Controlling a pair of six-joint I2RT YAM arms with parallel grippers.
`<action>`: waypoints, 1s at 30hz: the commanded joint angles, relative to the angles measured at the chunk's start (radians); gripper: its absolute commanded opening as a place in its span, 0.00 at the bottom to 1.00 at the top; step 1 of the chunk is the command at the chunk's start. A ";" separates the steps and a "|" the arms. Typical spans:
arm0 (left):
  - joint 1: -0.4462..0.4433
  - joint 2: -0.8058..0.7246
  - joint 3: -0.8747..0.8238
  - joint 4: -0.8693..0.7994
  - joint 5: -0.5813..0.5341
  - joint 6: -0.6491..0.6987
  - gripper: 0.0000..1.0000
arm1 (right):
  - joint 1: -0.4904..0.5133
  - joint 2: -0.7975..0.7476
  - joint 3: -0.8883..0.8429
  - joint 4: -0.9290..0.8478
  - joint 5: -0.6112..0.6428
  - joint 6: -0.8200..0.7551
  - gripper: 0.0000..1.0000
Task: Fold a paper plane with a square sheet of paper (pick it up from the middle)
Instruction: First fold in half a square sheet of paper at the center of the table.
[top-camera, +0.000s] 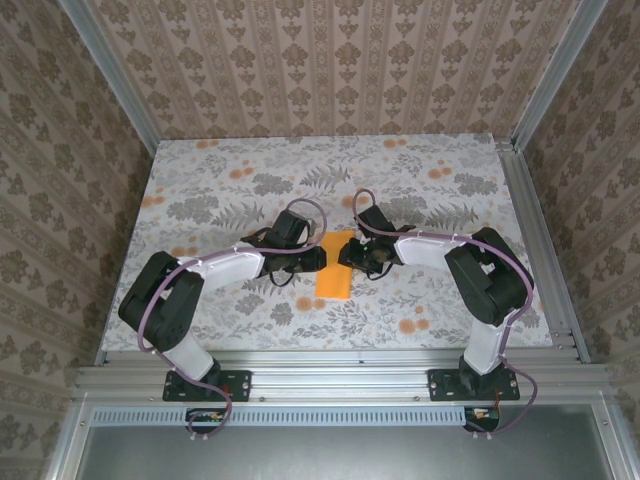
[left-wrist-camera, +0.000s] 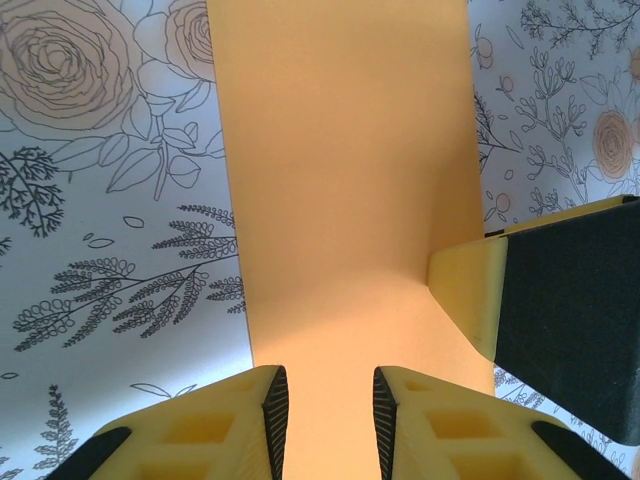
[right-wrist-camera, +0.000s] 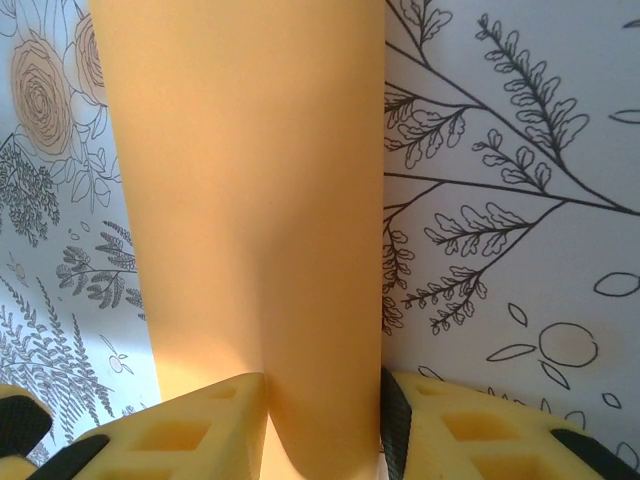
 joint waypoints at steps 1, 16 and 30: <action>0.005 -0.033 -0.007 -0.028 -0.019 0.018 0.31 | 0.010 0.049 0.000 -0.014 0.033 0.008 0.38; 0.026 -0.056 -0.026 -0.041 -0.035 0.020 0.31 | 0.008 0.039 -0.014 -0.011 0.033 0.006 0.35; 0.059 -0.097 -0.073 -0.034 -0.041 0.012 0.31 | 0.003 0.027 -0.038 0.020 0.027 0.034 0.32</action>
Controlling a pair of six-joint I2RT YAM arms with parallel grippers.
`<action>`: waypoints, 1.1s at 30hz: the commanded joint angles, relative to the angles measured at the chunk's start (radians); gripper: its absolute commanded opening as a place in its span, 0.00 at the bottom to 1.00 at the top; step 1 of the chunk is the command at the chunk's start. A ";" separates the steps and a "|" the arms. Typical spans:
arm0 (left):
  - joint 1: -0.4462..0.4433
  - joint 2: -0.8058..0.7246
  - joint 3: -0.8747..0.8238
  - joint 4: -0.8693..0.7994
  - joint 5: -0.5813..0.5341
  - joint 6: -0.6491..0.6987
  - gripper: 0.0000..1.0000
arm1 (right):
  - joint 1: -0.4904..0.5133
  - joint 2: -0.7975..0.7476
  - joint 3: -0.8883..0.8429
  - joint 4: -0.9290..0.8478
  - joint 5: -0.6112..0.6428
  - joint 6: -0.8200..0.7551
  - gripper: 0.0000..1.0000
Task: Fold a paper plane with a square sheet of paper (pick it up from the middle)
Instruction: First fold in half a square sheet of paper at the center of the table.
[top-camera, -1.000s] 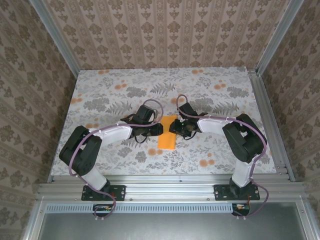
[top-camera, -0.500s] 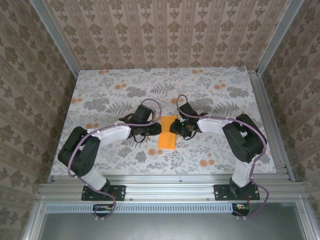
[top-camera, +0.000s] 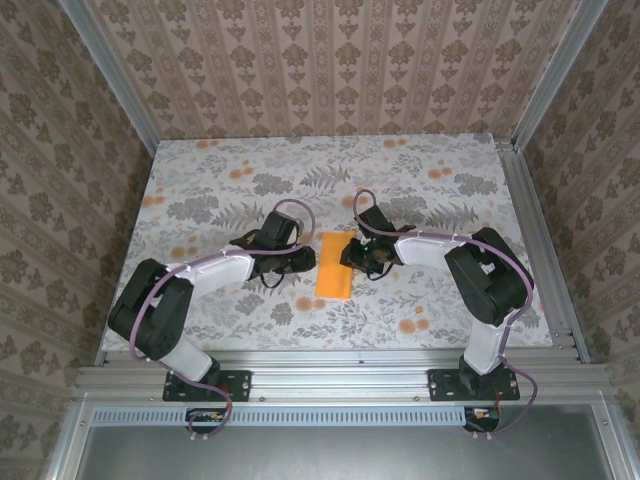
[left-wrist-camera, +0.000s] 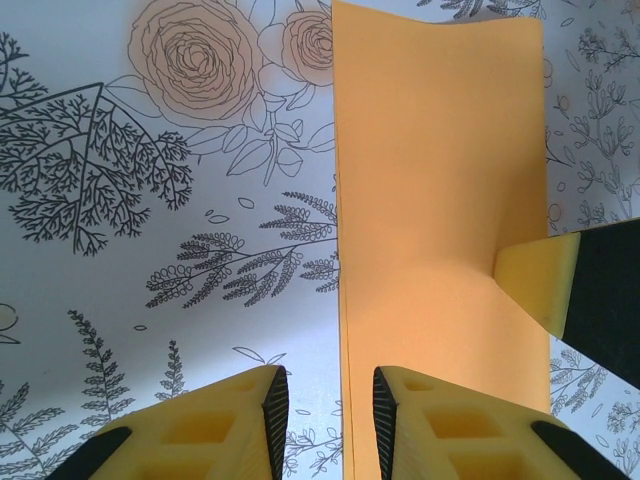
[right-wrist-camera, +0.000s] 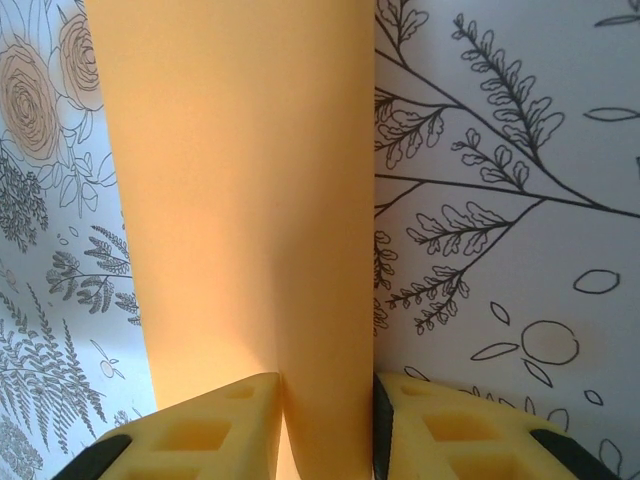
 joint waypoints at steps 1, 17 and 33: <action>0.009 -0.033 -0.022 -0.010 -0.011 0.010 0.31 | 0.001 0.024 -0.038 0.027 0.018 0.032 0.31; 0.018 -0.033 -0.032 0.004 0.011 0.006 0.31 | -0.004 0.021 -0.040 0.037 0.024 0.052 0.34; -0.008 0.008 0.003 0.024 0.035 -0.009 0.32 | 0.001 0.029 -0.037 0.017 0.038 0.032 0.35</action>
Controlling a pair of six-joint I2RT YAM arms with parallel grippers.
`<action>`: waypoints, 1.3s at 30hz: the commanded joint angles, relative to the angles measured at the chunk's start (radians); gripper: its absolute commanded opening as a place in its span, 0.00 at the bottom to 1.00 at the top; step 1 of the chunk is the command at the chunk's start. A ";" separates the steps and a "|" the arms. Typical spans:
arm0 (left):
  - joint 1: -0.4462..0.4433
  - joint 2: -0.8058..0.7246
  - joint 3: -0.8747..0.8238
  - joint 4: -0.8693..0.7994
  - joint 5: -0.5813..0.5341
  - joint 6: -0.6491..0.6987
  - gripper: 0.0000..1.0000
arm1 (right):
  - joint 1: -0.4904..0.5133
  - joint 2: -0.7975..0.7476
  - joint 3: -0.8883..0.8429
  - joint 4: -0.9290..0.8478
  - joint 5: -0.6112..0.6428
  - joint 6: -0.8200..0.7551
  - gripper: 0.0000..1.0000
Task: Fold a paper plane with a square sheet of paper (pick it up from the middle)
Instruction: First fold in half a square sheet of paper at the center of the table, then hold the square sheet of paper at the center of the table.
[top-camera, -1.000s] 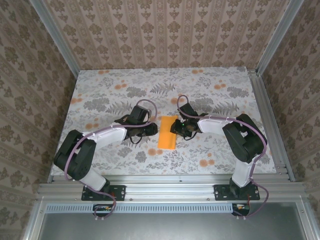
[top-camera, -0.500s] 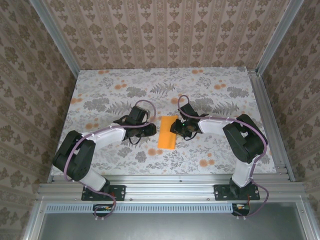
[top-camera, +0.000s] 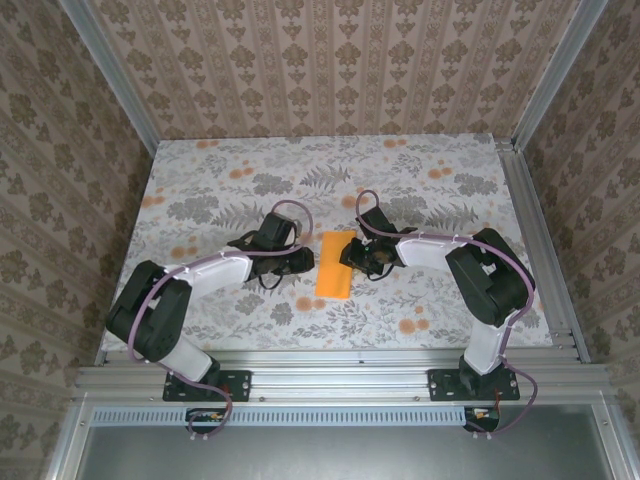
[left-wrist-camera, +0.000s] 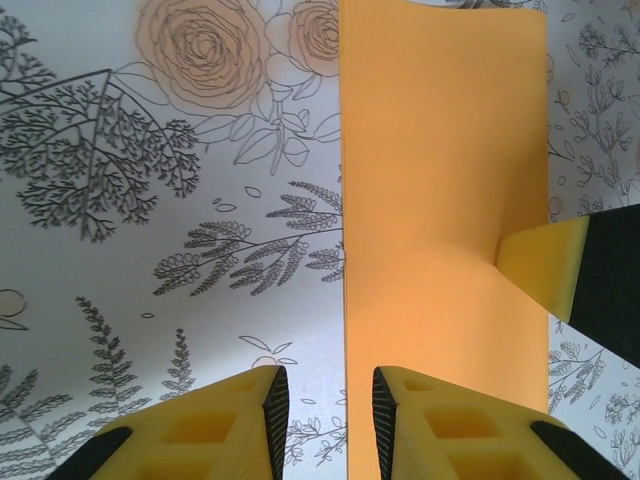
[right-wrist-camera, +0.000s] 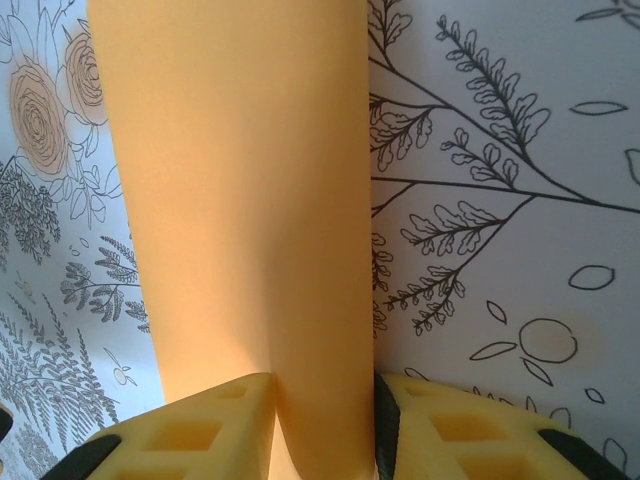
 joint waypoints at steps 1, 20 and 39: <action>-0.014 0.023 0.028 0.016 0.017 -0.010 0.31 | 0.005 0.037 -0.016 -0.020 0.040 -0.014 0.35; -0.058 0.087 0.067 0.041 0.031 -0.026 0.32 | 0.010 0.054 0.001 -0.025 0.041 -0.013 0.38; -0.066 0.103 0.073 0.046 0.036 -0.027 0.32 | 0.010 0.046 -0.001 -0.036 0.043 -0.029 0.32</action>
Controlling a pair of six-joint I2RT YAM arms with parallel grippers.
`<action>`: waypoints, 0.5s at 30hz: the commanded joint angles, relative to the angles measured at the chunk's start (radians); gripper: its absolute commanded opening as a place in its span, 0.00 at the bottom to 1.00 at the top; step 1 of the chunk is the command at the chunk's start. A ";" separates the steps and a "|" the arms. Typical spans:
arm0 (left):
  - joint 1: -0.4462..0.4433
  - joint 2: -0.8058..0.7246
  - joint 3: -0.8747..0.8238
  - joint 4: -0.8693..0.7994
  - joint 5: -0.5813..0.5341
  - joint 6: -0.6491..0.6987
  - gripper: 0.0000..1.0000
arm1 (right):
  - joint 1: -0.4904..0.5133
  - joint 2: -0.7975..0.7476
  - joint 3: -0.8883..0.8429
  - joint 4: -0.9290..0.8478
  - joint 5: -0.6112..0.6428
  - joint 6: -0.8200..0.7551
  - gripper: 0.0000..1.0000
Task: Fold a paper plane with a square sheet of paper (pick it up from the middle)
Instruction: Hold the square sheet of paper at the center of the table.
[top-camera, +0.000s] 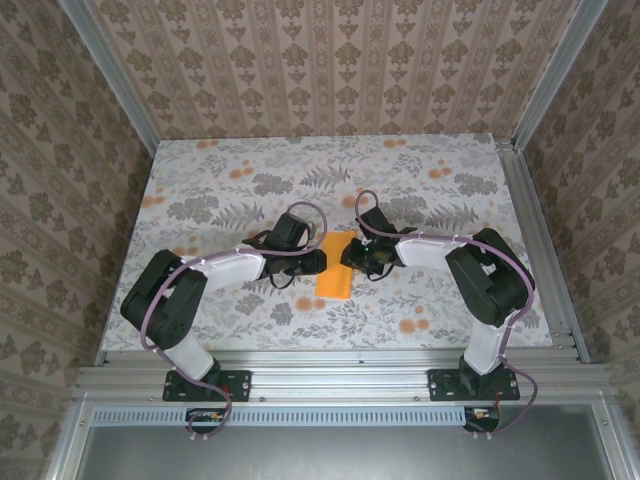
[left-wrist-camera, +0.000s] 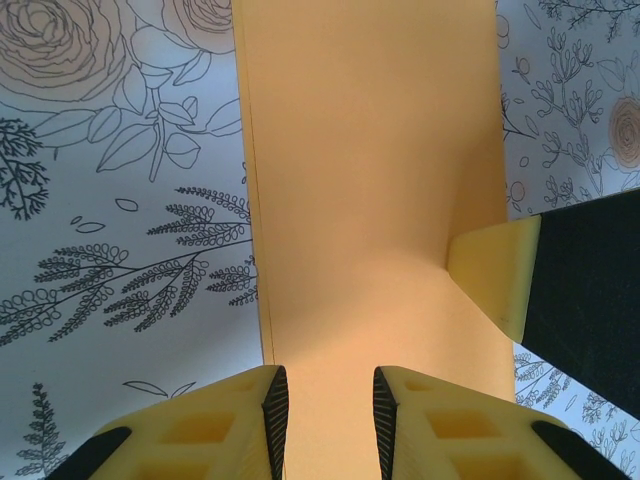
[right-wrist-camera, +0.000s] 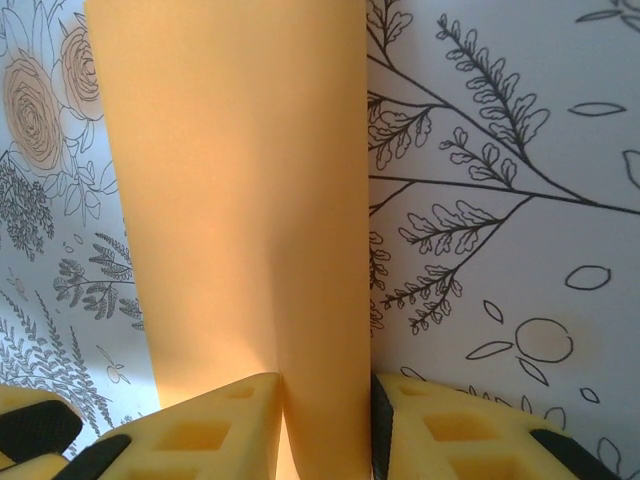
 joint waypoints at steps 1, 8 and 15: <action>-0.007 0.008 0.020 0.001 0.010 -0.019 0.32 | 0.007 0.046 -0.006 -0.025 0.037 -0.010 0.32; -0.006 0.003 0.018 -0.002 0.011 -0.018 0.31 | 0.007 0.055 -0.003 -0.013 0.034 -0.003 0.36; -0.008 0.000 0.017 -0.003 0.016 -0.019 0.31 | 0.010 0.062 -0.004 -0.008 0.032 -0.001 0.37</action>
